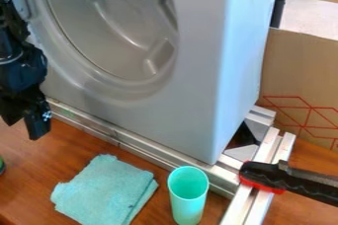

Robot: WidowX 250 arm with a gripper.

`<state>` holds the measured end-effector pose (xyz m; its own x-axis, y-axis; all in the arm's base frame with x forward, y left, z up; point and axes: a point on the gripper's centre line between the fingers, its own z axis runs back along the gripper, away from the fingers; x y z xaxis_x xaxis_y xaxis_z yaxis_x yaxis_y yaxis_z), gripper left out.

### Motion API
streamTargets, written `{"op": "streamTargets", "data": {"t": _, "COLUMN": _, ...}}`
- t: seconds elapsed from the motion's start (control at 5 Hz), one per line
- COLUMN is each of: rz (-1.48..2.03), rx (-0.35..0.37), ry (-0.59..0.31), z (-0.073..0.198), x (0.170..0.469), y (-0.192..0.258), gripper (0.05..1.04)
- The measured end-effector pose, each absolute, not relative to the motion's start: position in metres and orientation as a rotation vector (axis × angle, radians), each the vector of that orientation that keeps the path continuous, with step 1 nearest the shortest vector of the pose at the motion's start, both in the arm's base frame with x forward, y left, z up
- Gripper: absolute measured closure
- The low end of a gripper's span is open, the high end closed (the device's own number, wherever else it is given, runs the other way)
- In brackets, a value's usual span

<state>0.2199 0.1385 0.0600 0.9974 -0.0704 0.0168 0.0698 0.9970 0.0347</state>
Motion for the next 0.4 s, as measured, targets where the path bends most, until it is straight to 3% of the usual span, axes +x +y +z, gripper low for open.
{"op": "streamTargets", "data": {"t": 0.4, "rz": -0.081, "rx": -0.009, "ry": 0.023, "z": 0.046, "x": 0.198, "y": 0.133, "gripper": 0.083}}
